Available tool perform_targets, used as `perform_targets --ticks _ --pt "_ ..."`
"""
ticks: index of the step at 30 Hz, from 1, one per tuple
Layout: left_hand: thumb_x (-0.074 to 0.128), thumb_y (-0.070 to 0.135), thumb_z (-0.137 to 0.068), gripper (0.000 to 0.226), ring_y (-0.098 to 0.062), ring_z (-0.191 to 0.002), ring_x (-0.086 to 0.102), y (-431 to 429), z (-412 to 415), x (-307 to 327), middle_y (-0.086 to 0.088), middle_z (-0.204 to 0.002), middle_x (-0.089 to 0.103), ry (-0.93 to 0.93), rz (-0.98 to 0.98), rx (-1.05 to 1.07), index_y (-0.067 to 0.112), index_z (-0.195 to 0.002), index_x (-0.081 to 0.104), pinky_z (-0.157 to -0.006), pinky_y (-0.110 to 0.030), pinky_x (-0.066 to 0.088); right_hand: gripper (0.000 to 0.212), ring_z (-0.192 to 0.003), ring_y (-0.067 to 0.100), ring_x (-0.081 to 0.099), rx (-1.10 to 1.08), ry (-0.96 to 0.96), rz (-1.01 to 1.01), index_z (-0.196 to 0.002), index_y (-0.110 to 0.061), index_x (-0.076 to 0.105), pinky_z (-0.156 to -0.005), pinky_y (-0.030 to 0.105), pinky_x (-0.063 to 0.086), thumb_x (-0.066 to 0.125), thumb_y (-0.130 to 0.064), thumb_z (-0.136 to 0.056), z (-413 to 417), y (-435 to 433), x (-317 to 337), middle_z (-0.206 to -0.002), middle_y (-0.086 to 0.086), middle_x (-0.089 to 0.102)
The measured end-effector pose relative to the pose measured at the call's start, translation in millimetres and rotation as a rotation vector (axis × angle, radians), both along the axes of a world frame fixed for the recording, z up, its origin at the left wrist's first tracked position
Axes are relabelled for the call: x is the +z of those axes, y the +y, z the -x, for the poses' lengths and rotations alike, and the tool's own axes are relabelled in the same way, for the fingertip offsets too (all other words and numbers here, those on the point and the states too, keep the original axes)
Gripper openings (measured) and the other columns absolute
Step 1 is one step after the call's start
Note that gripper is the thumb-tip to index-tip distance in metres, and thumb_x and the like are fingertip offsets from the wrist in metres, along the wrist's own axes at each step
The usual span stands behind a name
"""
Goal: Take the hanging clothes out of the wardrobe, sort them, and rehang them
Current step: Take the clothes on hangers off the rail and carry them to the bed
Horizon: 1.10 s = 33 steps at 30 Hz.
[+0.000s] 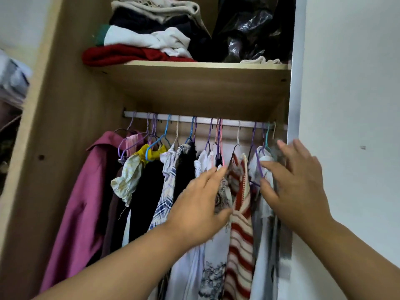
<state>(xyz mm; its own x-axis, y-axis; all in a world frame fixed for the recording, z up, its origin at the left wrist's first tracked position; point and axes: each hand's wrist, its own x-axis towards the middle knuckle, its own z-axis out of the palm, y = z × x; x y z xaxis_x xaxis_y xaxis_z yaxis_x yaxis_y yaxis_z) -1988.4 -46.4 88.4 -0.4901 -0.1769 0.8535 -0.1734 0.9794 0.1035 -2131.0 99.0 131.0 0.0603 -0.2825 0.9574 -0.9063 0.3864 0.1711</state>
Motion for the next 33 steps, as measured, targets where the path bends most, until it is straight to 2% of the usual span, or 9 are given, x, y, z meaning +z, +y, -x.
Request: perform_targets --ticks 2,6,14,17,19,23,25,29,33 --pt "0.059 0.050 -0.081 0.082 -0.012 -0.141 0.018 -19 -25 -5 0.009 -0.156 0.015 -0.027 0.032 0.086 0.038 -0.148 0.012 -0.116 -0.026 0.019 0.024 -0.127 0.036 0.045 0.023 0.088 -0.069 -0.099 -0.018 0.073 -0.100 0.059 0.034 0.065 -0.023 -0.077 -14 -14 -3 -0.129 0.012 0.058" --pt "0.062 0.045 -0.079 0.067 -0.016 -0.139 0.025 -58 -78 -5 0.005 -0.154 0.023 0.000 0.029 0.169 0.036 -0.140 0.037 -0.113 -0.028 0.023 0.023 -0.099 0.032 0.065 0.223 0.017 -0.158 -0.092 -0.014 0.075 -0.086 0.051 0.048 0.063 -0.020 -0.074 -59 -54 -3 -0.108 0.011 0.069" --pt "0.053 0.046 -0.071 0.054 -0.026 -0.130 0.044 -157 -202 27 -0.003 -0.134 0.054 0.167 0.144 0.372 0.026 -0.120 0.063 -0.105 -0.049 0.038 0.034 -0.105 0.019 0.058 0.367 -0.126 -0.234 -0.115 -0.025 0.065 -0.092 0.038 0.046 0.056 -0.033 -0.083 -157 -172 -2 -0.110 -0.004 0.066" --pt "0.048 0.048 -0.071 0.060 -0.034 -0.133 0.040 -198 -245 40 -0.012 -0.138 0.050 0.237 0.180 0.461 0.020 -0.122 0.062 -0.106 -0.054 0.035 0.039 -0.111 0.015 0.053 0.389 -0.197 -0.236 -0.126 -0.029 0.056 -0.094 0.031 0.043 0.058 -0.033 -0.087 -184 -217 1 -0.119 -0.005 0.060" --pt "0.057 0.039 -0.074 0.063 -0.037 -0.137 0.032 -226 -264 47 -0.019 -0.145 0.040 0.273 0.191 0.509 0.013 -0.131 0.055 -0.110 -0.051 0.029 0.044 -0.113 0.015 0.052 0.392 -0.259 -0.207 -0.130 -0.029 0.053 -0.094 0.027 0.041 0.059 -0.032 -0.086 -197 -244 6 -0.123 -0.005 0.059" --pt "0.067 0.015 -0.081 0.085 -0.027 -0.146 0.008 -271 -269 62 -0.017 -0.157 0.009 0.281 0.111 0.466 0.002 -0.148 0.017 -0.116 -0.028 0.009 0.047 -0.116 0.020 0.053 0.331 -0.422 -0.151 -0.133 -0.020 0.051 -0.095 0.030 0.042 0.059 -0.028 -0.087 -205 -287 24 -0.127 0.003 0.058" --pt "0.061 0.008 -0.082 0.083 -0.027 -0.146 0.006 -283 -262 74 -0.019 -0.157 0.008 0.301 0.121 0.449 -0.002 -0.148 0.010 -0.117 -0.026 0.005 0.041 -0.111 0.025 0.055 0.300 -0.497 -0.142 -0.126 -0.011 0.054 -0.092 0.034 0.044 0.059 -0.024 -0.088 -203 -306 33 -0.122 0.009 0.061" --pt "0.053 -0.007 -0.076 0.078 -0.031 -0.144 0.018 -299 -254 88 -0.020 -0.154 0.019 0.439 0.156 0.440 -0.004 -0.146 0.018 -0.117 -0.030 0.012 0.040 -0.105 0.028 0.058 0.254 -0.626 -0.153 -0.127 -0.008 0.051 -0.087 0.035 0.045 0.058 -0.021 -0.089 -191 -342 50 -0.118 0.013 0.063" --pt "0.054 0.003 -0.080 0.073 -0.029 -0.141 0.026 -308 -251 86 -0.017 -0.155 0.021 0.511 0.158 0.423 0.001 -0.147 0.023 -0.114 -0.033 0.024 0.039 -0.102 0.026 0.061 0.265 -0.746 -0.141 -0.124 -0.003 0.054 -0.080 0.028 0.043 0.062 -0.010 -0.086 -176 -374 61 -0.113 0.013 0.065"
